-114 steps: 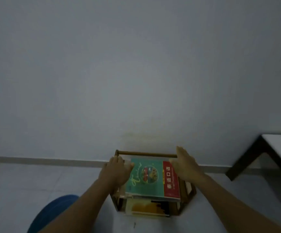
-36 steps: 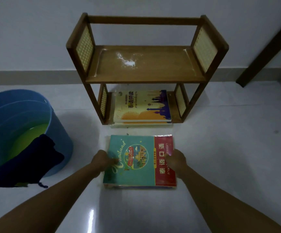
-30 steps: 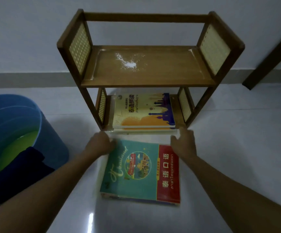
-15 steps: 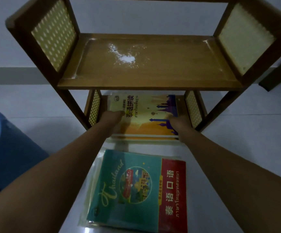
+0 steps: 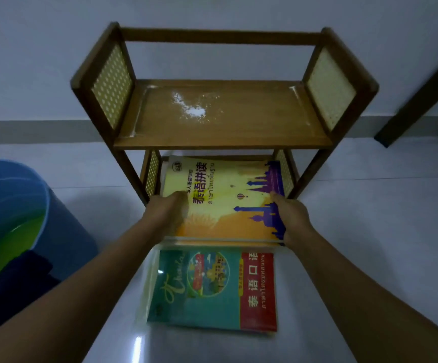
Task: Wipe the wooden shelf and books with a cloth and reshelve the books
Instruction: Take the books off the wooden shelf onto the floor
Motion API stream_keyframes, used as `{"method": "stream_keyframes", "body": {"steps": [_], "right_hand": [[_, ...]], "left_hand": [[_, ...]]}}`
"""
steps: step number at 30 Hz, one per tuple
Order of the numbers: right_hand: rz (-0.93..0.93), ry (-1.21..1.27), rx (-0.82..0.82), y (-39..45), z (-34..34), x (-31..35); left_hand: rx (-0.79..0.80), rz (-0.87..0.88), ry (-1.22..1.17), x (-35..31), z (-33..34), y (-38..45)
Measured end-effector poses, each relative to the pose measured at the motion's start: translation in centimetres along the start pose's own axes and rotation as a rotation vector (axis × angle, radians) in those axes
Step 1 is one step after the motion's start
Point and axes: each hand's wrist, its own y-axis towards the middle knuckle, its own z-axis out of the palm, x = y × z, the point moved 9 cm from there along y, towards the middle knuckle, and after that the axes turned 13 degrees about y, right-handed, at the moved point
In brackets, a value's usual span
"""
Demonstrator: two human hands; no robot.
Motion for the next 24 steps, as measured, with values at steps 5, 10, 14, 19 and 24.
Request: {"method": "stream_keyframes", "body": {"steps": [5, 10, 14, 19, 24], "right_hand": [[-0.003, -0.058, -0.032, -4.9, -3.2, -2.6], [0.019, -0.172, 0.001, -8.4, -5.1, -6.7], [0.061, -0.284, 0.046, -8.7, -5.8, -9.7], [-0.023, -0.801, 0.072, -8.0, -4.8, -8.4], [-0.404, -1.079, 0.279, -12.1, 5.5, -1.8]], "left_hand": [[0.018, -0.030, 0.062, 3.5, -0.6, -5.6], [0.046, -0.123, 0.097, 10.7, -0.9, -7.4], [0.099, -0.165, 0.137, 12.0, -0.8, -9.2], [0.090, -0.170, 0.382, 12.1, -1.8, -8.3], [-0.085, 0.201, 0.846, 3.1, -4.7, -11.4]]}}
